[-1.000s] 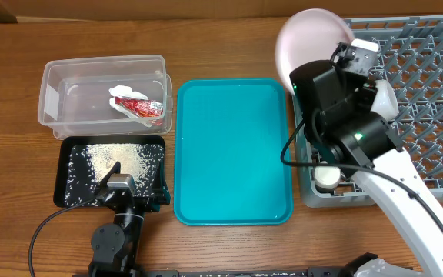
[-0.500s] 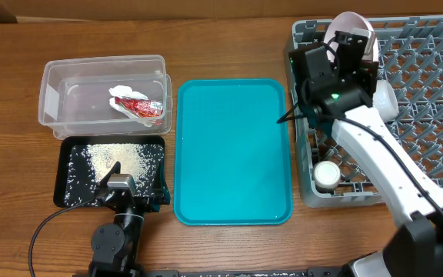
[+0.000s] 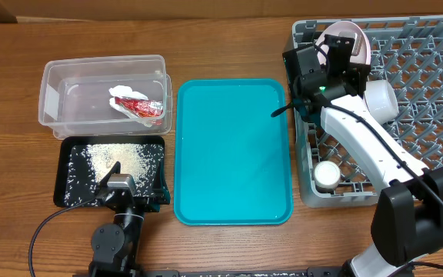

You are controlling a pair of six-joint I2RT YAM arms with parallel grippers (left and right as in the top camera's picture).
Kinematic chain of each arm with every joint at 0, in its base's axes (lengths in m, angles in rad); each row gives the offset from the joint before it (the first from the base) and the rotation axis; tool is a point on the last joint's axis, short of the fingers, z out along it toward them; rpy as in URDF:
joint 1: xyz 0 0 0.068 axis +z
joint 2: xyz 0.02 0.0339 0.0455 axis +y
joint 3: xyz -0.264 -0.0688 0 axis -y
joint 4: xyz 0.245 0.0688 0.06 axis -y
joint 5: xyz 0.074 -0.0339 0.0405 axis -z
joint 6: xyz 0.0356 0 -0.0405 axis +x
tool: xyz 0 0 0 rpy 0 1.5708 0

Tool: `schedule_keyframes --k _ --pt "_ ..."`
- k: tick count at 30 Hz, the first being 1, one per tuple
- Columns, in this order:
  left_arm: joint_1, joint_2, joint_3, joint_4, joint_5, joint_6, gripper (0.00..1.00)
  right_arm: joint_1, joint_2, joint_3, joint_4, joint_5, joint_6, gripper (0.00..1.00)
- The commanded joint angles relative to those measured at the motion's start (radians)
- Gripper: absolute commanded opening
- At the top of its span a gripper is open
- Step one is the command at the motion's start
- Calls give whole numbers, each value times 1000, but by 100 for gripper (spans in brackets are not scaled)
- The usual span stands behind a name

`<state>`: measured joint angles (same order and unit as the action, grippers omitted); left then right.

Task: Sort waste into correct bins and load items into the dishwasher
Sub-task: 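Lift the white plate and stand it upright in the dish rack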

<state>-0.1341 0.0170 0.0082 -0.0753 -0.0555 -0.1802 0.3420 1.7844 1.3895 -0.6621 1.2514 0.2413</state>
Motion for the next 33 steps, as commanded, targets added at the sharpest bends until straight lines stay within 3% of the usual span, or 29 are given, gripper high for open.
schedule_keyframes --k 1,12,13,15,16,23,30,32,33 --pt "-3 -4 -3 2 4 1 100 -2 -5 11 7 72 -11 4" --pt "-3 -4 -3 2 4 1 100 81 -6 13 -35 -49 -10 4" --pt "-3 -4 -3 2 4 1 100 95 -6 13 -36 -47 -11 8" --pt "-3 -4 -3 2 4 1 100 116 -6 13 -40 -32 -10 50" --pt "-3 -4 -3 2 4 1 100 124 -6 13 -40 -23 -10 59" --pt "-3 -4 -3 2 4 1 100 198 -116 13 -76 -5 -6 66" --pt "-3 -4 -3 2 4 1 100 346 -414 13 -209 -372 49 73" --pt "-3 -4 -3 2 4 1 100 394 -511 13 -233 -500 80 84" --pt "-3 -4 -3 2 4 1 100 415 -561 13 -237 -580 81 100"
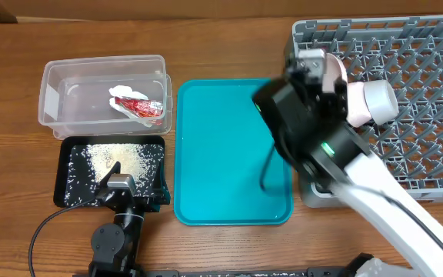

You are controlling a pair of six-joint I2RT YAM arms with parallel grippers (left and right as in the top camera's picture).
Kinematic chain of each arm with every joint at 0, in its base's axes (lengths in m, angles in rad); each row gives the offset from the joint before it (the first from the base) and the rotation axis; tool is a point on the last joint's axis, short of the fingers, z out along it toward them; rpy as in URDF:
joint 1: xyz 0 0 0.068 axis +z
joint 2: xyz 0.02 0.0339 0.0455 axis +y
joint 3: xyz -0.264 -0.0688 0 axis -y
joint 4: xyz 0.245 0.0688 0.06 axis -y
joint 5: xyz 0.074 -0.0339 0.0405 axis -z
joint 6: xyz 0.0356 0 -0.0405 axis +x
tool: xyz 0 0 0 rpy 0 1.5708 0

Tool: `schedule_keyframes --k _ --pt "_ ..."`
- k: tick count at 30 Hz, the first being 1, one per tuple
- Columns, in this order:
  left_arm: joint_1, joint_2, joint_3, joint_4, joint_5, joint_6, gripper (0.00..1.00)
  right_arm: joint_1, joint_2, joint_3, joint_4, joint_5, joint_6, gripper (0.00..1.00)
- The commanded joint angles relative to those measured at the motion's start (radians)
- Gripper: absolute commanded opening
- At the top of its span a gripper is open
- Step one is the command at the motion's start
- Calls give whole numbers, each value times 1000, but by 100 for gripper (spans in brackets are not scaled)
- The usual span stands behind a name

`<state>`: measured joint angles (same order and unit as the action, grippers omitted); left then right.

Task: Sort waste into correct bins and load items into the dishwasher

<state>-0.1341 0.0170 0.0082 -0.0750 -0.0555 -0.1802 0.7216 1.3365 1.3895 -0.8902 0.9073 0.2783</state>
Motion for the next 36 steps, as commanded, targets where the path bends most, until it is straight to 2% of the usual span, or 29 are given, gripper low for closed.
schedule_keyframes --k 1,6,8,17,23,26,29,32,36 --pt "-3 -4 -3 2 4 1 100 53 -160 13 -10 -323 44 100" --pt "-3 -4 -3 2 4 1 100 86 -319 13 -10 -698 44 100" --pt "-3 -4 -3 2 4 1 100 86 -359 13 -23 -790 26 100" --pt "-3 -4 -3 2 4 1 100 85 -486 13 -262 -571 10 100" --pt "-3 -4 -3 2 4 1 100 69 -578 10 -328 -516 14 100" --pt "-3 -4 -3 2 4 1 100 -12 -626 -28 -269 -515 13 100" --pt "-3 -4 -3 2 4 1 100 -124 -690 -135 -125 -528 13 100" --pt "-3 -4 -3 2 4 1 100 -232 -768 -293 42 -589 13 100" --pt "-3 -4 -3 2 4 1 100 -381 -897 -552 262 -767 13 100"
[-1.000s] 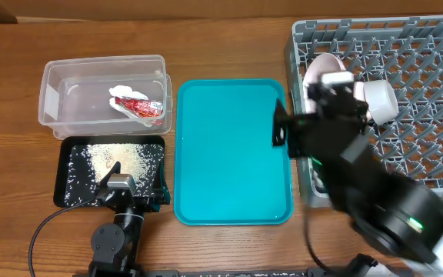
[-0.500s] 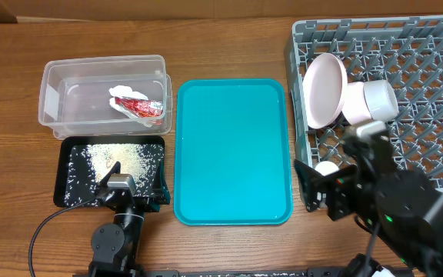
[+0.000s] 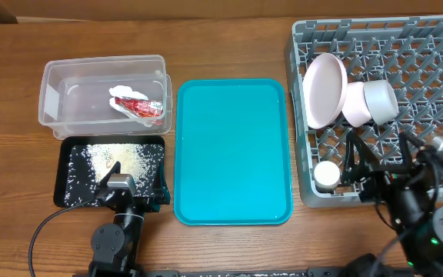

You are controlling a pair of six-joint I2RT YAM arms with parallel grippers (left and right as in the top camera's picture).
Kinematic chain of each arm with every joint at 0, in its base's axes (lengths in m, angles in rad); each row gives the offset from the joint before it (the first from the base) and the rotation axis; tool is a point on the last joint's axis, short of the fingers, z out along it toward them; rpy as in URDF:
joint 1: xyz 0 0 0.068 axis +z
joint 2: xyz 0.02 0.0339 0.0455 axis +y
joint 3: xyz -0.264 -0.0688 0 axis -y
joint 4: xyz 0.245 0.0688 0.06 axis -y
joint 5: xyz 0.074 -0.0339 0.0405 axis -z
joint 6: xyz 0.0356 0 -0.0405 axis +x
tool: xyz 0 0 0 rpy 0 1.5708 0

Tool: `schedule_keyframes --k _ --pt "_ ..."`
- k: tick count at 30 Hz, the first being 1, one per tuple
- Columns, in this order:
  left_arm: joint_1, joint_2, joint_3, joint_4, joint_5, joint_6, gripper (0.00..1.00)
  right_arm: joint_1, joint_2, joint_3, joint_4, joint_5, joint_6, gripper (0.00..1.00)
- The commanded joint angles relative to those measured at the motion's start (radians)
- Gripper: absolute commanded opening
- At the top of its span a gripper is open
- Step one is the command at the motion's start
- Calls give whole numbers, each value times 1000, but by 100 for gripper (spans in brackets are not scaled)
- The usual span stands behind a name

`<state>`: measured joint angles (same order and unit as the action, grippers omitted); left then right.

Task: Sort waste into correct bins and load items into the dishwasher

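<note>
A pink plate [image 3: 323, 90] stands on edge at the left of the grey dishwasher rack [image 3: 437, 46]. Two pale cups [image 3: 379, 100] lie beside it, and a small white cup [image 3: 327, 175] sits at the rack's near left corner. My right gripper [image 3: 362, 161] hovers over the rack's near edge, its fingers spread and holding nothing. A red wrapper [image 3: 138, 105] lies in the clear bin [image 3: 52, 92]. The black bin [image 3: 71, 185] holds white crumbs. My left gripper [image 3: 115, 175] rests folded at the black bin's near edge, its jaws hidden. The teal tray [image 3: 233, 150] is bare.
The clear bin and the black bin stand one behind the other at the left, the teal tray sits in the middle, and the rack fills the right. A cable [image 3: 48, 231] runs from the left arm's base along the table's near edge.
My right arm, which loomed over the tray's right edge and the rack's left side, is now low at the rack's near edge. The pink plate shows fully, standing in the rack.
My right gripper was at the rack's far left corner, at the pink plate. Then the arm stood high over the border of tray and rack, hiding the plate. Now it is at the near right, and the plate stands alone in the rack. The left arm never moved.
</note>
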<state>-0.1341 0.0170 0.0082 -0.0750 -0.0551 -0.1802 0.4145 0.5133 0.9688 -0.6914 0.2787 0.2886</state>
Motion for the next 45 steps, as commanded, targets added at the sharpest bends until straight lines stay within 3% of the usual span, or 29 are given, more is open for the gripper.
schedule_keyframes --k 1,6,15,23,45 --pt "-3 -4 -3 2 3 1 100 -105 -108 -193 108 -182 3 100" --pt "-3 -4 -3 2 3 1 100 -238 -286 -473 235 -353 3 100" --pt "-3 -4 -3 2 3 1 100 -361 -512 -760 326 -367 3 100" --pt "-3 -4 -3 2 3 1 100 -382 -510 -964 638 -364 2 100" --pt "-3 -4 -3 2 3 1 100 -382 -510 -961 615 -348 -1 100"
